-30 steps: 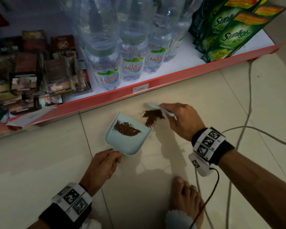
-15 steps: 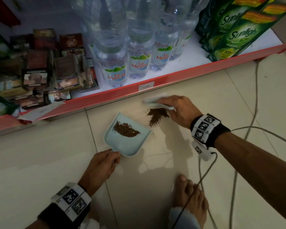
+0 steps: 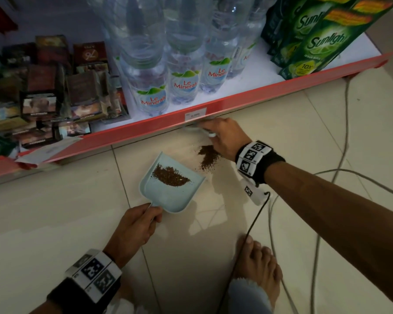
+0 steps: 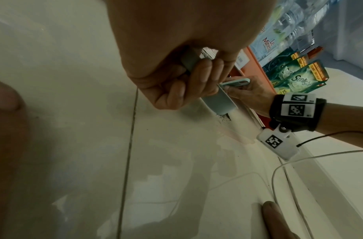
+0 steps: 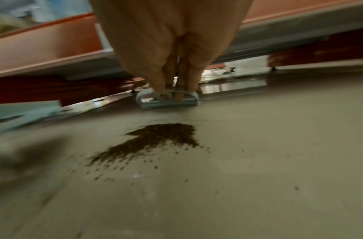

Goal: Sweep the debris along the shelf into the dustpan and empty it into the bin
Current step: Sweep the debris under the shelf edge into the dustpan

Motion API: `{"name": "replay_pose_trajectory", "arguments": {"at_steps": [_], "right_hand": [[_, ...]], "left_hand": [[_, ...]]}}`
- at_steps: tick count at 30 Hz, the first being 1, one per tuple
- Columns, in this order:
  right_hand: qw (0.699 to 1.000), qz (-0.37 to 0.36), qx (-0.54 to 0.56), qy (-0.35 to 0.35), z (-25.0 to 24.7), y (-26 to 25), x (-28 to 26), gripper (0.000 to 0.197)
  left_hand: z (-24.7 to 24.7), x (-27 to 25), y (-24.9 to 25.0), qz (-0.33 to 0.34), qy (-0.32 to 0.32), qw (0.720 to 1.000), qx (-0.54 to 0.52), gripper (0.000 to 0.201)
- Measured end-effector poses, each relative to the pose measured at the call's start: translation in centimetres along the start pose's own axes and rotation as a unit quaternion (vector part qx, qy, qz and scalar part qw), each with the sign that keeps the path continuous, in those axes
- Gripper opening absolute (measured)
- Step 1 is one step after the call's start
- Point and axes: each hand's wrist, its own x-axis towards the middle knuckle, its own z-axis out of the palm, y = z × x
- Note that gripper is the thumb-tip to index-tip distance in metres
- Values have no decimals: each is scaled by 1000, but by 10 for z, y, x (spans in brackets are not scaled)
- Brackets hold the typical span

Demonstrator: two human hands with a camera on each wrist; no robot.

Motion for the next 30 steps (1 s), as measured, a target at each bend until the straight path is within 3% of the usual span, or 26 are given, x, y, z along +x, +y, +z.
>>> {"name": "replay_pose_trajectory", "arguments": {"at_steps": [2,5,9,11,14,18,24,27,30], "right_hand": [[996,-61,-1,-59,-2,-5,-7,53],[990,-87,-23,-109,-20,-3,-20,50],[995,-97,-11,-2,-42,8,-23,46],[997,-44,-50,41,-38,8,-16,57],[998,10,-35,49,-18,-4,-3,62],[998,-22,-3,-62,4,-21,1,66],[978,-131,-36,-158,-22,-1,-28,52],[983,-153,-26,-98,-40,15,-40,42],[993,-117,-25,6,-48,24,-36,40]], "left_hand": [[-3,-2,-1,-4,7,1000,-5,29],[-5,-5,-3,-1,8,1000,-14,29],[-7,-8,-6,9,8,1000,-15,30],[-7,-7,-7,10,4,1000,-14,30],[-8,-6,-7,8,4,1000,-15,30],[-7,-5,-8,1,4,1000,-15,30],[-10,-6,-10,5,6,1000,-15,30],[-9,-5,-10,5,8,1000,-19,29],[-7,-5,-9,9,5,1000,-23,29]]}}
